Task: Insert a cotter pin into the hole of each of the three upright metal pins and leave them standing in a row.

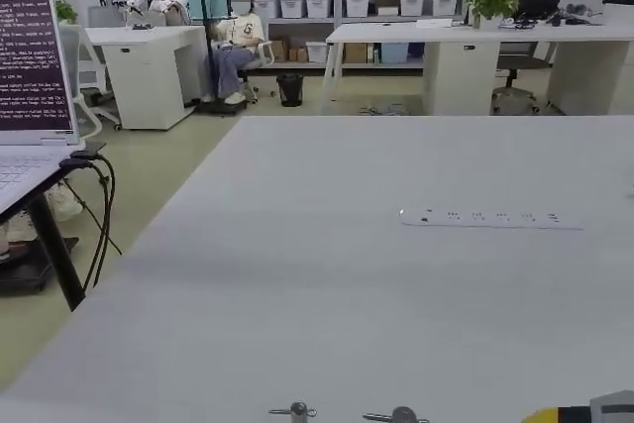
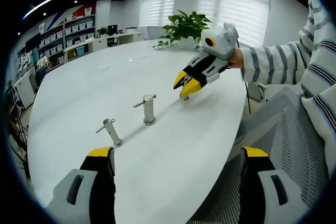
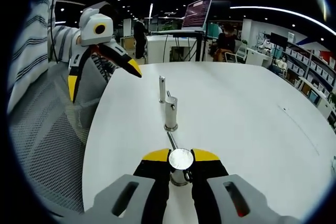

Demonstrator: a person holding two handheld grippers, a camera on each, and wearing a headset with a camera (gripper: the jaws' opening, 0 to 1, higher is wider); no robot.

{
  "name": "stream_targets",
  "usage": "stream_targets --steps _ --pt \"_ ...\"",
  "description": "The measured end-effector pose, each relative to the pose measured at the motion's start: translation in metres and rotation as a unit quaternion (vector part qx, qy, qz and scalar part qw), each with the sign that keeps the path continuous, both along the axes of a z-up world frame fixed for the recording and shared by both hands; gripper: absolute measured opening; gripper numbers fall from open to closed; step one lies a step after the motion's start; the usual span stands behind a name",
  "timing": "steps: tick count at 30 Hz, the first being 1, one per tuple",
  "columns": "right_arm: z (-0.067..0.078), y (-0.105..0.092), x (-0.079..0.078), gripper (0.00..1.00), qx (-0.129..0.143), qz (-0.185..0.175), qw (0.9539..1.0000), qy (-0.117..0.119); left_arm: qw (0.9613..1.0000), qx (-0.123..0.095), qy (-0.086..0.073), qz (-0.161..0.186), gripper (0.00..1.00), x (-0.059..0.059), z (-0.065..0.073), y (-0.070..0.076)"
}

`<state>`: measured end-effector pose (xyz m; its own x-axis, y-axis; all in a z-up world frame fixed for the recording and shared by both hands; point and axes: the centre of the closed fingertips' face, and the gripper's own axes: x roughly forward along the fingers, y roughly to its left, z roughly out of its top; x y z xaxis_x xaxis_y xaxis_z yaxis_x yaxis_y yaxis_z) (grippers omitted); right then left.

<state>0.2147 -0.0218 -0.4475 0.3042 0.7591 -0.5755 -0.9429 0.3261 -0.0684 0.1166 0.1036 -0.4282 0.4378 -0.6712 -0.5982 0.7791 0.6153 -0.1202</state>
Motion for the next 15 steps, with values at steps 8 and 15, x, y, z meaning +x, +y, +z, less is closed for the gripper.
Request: stream_targets --steps 8,15 --pt "-0.005 -0.007 0.012 0.09 0.003 -0.021 0.9998 0.004 1.0 0.002 0.007 0.006 0.99 0.0 -0.002 0.004" --pt "-0.01 -0.008 0.014 0.09 0.006 -0.036 0.9993 0.012 0.9999 0.002 0.009 0.01 0.99 0.0 -0.002 0.005"
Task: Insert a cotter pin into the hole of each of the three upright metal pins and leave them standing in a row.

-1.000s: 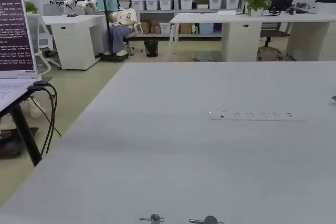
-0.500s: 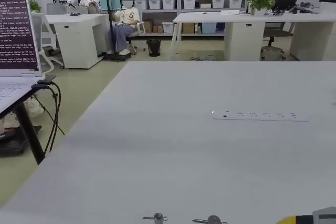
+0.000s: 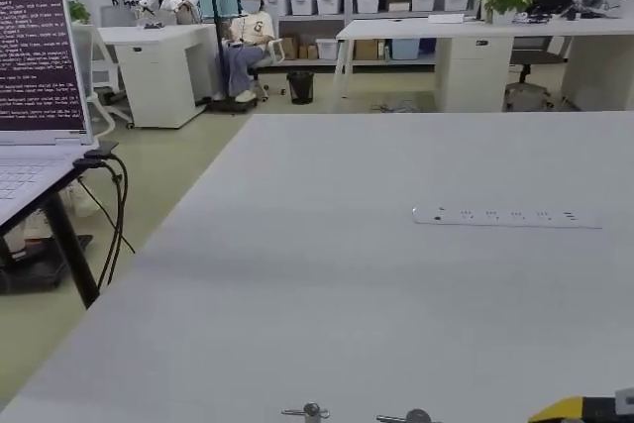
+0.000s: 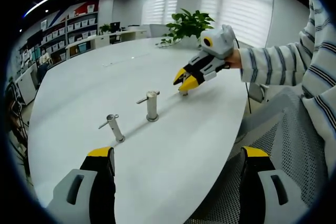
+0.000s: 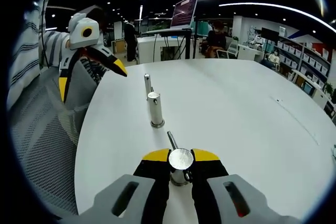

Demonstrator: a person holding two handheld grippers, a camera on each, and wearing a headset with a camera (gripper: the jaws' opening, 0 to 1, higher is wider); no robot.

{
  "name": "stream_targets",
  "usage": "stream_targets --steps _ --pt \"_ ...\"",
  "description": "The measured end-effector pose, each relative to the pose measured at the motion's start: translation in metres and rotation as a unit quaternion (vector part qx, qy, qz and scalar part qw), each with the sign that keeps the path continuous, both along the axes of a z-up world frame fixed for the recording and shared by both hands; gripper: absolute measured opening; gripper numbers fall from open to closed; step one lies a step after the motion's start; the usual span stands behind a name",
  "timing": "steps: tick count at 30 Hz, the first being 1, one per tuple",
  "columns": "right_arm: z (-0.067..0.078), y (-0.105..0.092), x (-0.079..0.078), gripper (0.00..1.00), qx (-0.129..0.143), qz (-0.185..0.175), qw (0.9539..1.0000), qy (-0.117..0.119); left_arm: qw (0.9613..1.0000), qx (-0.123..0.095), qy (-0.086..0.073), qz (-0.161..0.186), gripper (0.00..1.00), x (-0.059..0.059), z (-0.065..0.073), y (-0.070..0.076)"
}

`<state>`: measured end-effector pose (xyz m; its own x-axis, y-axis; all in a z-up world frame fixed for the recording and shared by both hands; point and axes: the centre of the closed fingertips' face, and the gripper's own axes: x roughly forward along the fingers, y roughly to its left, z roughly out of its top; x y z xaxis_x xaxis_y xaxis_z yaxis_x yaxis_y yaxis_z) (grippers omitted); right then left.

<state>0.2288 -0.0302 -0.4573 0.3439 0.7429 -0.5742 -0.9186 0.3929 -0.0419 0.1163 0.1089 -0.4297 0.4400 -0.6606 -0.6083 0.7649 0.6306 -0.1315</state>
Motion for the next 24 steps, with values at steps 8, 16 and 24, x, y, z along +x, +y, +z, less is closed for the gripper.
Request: stream_targets --steps 8,16,24 --pt "-0.004 0.0029 -0.0028 0.09 0.005 -0.005 1.0 0.007 1.0 0.001 0.003 -0.004 0.99 0.0001 -0.001 -0.0017" --pt "-0.0086 0.0067 -0.0036 0.09 0.01 -0.006 0.9999 0.009 1.0 -0.001 0.002 -0.006 0.99 -0.0004 -0.0004 -0.0028" --pt "-0.0082 0.0063 -0.0042 0.1 0.007 0.004 1.0 0.004 0.9999 -0.003 0.006 -0.008 0.99 -0.0037 -0.0001 -0.005"
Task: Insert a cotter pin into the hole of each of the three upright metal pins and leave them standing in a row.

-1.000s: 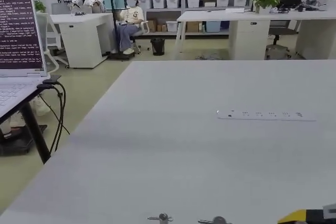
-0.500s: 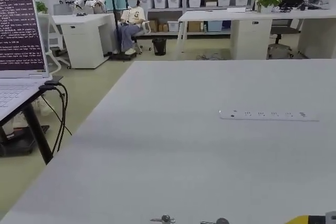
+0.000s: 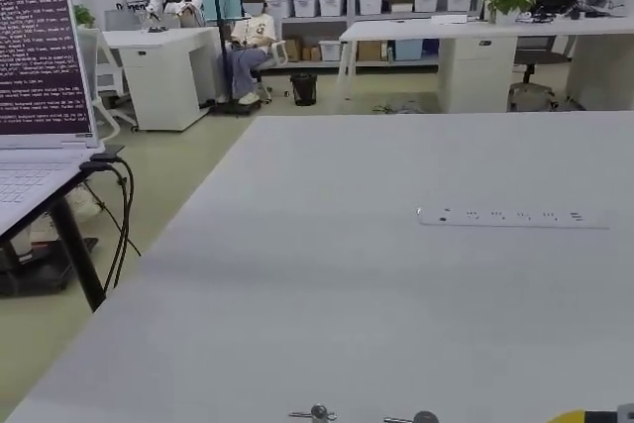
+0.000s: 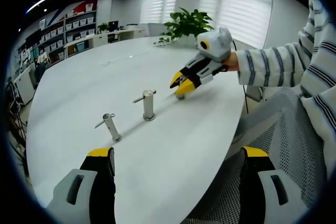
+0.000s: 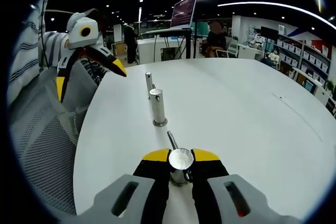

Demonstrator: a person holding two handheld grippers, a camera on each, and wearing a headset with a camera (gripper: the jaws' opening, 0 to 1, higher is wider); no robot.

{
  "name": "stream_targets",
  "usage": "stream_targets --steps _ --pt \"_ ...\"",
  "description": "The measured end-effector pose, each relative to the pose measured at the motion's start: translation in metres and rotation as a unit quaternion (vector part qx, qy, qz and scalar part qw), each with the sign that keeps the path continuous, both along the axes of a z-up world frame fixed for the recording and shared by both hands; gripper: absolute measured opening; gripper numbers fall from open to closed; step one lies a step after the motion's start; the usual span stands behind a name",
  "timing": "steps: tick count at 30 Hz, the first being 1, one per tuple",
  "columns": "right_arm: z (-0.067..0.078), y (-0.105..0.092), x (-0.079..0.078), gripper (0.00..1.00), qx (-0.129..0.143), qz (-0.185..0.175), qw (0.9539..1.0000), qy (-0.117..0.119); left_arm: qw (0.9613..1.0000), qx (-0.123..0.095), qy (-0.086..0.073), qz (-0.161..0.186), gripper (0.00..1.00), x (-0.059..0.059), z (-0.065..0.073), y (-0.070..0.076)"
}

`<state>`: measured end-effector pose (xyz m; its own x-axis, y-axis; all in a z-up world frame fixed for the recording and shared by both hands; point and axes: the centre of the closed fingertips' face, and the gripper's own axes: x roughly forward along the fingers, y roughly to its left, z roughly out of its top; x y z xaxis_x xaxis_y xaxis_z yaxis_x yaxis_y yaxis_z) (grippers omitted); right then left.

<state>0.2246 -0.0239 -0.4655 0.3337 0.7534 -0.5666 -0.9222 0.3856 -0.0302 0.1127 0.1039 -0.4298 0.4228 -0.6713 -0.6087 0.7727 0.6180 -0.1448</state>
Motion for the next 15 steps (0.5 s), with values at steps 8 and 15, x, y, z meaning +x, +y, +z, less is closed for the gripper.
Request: stream_targets --steps 8,15 --pt "-0.004 -0.002 0.0 0.14 -0.015 -0.005 0.9999 0.004 0.9999 -0.011 -0.005 0.001 0.99 0.001 0.005 -0.006" --pt "0.013 -0.007 0.009 0.4 0.021 -0.066 0.9976 0.005 0.9997 -0.024 -0.001 0.007 0.99 0.003 0.007 -0.006"
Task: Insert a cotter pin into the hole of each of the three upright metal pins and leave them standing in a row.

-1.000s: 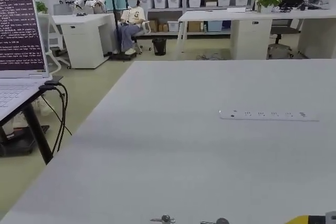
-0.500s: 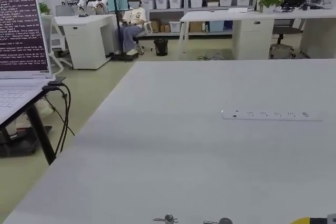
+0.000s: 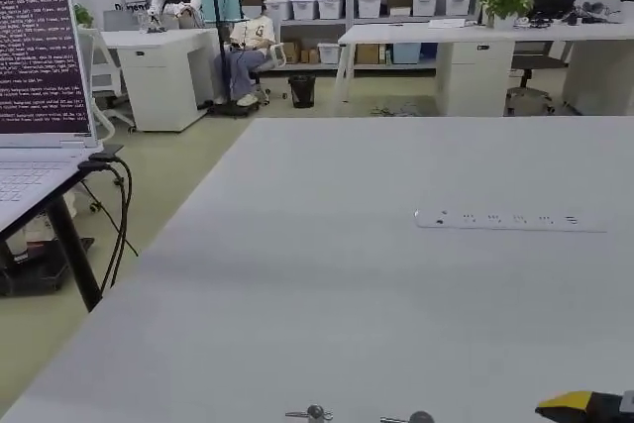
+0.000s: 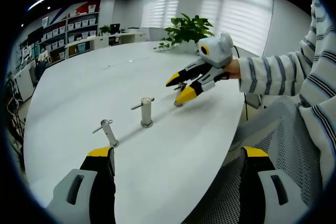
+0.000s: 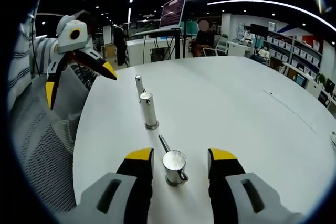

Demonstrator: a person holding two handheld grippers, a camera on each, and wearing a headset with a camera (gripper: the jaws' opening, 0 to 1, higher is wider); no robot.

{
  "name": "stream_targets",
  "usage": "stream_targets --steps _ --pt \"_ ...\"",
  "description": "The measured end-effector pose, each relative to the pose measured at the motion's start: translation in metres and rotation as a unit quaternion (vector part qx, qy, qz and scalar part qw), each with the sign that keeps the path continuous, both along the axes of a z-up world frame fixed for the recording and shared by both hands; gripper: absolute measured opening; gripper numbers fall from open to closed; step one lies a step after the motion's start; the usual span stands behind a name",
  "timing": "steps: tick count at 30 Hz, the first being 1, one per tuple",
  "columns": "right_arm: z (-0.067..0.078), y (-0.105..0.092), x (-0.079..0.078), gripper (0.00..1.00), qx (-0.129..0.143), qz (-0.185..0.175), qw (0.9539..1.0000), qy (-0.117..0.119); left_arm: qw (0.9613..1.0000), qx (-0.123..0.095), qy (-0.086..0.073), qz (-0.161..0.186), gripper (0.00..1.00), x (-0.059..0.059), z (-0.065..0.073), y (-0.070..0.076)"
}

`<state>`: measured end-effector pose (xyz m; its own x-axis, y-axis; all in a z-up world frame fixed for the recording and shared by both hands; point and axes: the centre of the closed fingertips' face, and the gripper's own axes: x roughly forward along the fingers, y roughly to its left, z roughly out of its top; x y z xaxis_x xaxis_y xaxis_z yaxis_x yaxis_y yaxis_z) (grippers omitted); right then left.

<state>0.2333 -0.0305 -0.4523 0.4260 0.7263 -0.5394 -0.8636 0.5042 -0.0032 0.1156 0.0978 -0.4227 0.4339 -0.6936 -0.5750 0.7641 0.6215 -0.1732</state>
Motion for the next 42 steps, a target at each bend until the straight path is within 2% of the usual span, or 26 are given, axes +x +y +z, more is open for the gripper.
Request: stream_targets --steps 4,10,14,17,27,31,33,36,42 --pt "0.014 -0.004 0.001 0.45 0.039 -0.031 0.9987 0.007 1.0 0.003 -0.001 -0.003 0.99 0.004 -0.001 0.0" --pt "0.032 -0.011 -0.002 0.63 0.069 -0.063 0.9956 0.009 0.9995 -0.029 -0.005 0.011 0.98 0.015 0.01 -0.005" --pt "0.041 -0.011 -0.009 0.73 0.079 -0.072 0.9942 0.01 0.9995 -0.019 -0.016 0.017 0.87 0.021 0.009 -0.003" --pt "0.045 -0.01 -0.017 0.78 0.079 -0.075 0.9939 0.015 0.9997 -0.011 -0.014 0.015 0.87 0.022 0.006 -0.001" --pt "0.045 -0.011 -0.038 0.92 0.083 -0.09 0.9913 0.048 0.9991 -0.029 -0.008 0.028 0.92 0.025 0.007 0.007" --pt "0.043 -0.013 -0.043 0.96 0.088 -0.101 0.9891 0.061 0.9993 -0.025 -0.008 0.029 0.96 0.025 0.006 0.011" --pt "0.04 -0.015 -0.046 0.98 0.09 -0.111 0.9868 0.076 0.9992 -0.022 -0.007 0.032 0.97 0.025 0.005 0.015" --pt "0.037 -0.016 -0.05 0.98 0.09 -0.113 0.9859 0.084 0.9991 -0.026 -0.004 0.035 0.98 0.025 0.005 0.02" --pt "0.031 -0.019 -0.056 0.98 0.069 -0.114 0.9866 0.095 0.9979 -0.041 -0.003 0.05 0.98 0.028 0.008 0.026"
